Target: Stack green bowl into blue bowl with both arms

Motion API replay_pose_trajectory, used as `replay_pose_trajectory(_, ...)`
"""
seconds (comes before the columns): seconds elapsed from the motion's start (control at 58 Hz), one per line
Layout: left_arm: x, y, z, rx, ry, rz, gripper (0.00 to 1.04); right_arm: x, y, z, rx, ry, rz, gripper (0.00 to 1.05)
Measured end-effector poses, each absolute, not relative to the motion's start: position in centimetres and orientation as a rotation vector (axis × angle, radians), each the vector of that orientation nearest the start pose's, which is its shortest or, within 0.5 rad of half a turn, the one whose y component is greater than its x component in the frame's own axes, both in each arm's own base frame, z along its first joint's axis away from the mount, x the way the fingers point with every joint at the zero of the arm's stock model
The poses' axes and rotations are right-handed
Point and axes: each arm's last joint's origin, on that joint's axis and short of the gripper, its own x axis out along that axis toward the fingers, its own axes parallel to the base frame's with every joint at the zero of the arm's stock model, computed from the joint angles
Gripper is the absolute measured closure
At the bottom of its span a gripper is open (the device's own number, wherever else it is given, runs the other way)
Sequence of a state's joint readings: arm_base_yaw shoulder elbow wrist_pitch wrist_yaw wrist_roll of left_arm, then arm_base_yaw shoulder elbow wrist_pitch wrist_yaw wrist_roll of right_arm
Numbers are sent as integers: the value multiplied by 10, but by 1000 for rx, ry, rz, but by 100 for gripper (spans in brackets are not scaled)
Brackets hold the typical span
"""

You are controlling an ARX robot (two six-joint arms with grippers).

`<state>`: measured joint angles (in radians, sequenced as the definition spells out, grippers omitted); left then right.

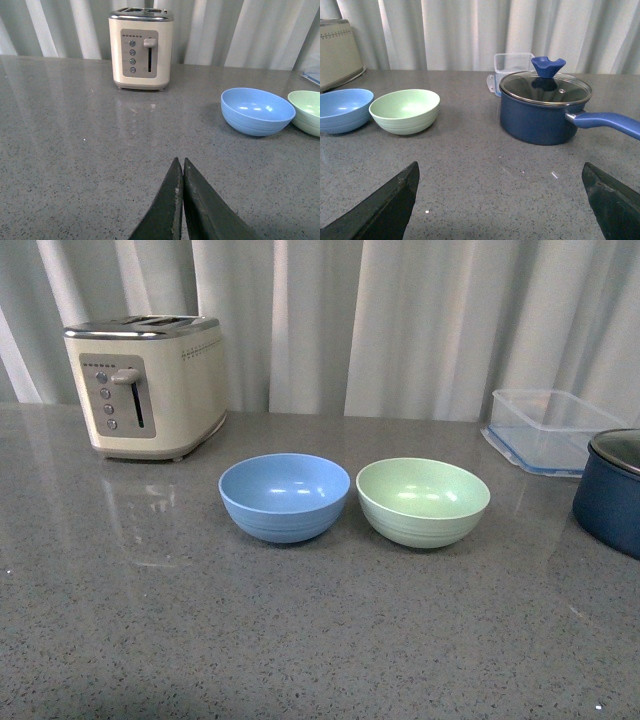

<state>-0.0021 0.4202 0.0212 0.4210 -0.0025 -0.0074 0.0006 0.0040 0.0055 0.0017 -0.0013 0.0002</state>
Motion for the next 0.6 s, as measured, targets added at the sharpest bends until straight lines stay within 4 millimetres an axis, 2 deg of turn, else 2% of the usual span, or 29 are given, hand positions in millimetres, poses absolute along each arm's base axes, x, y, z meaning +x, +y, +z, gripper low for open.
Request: replay_pose_trajectory(0.603,111,0,174,-7,-25,0,101,98,0,165,0,-3,2,10)
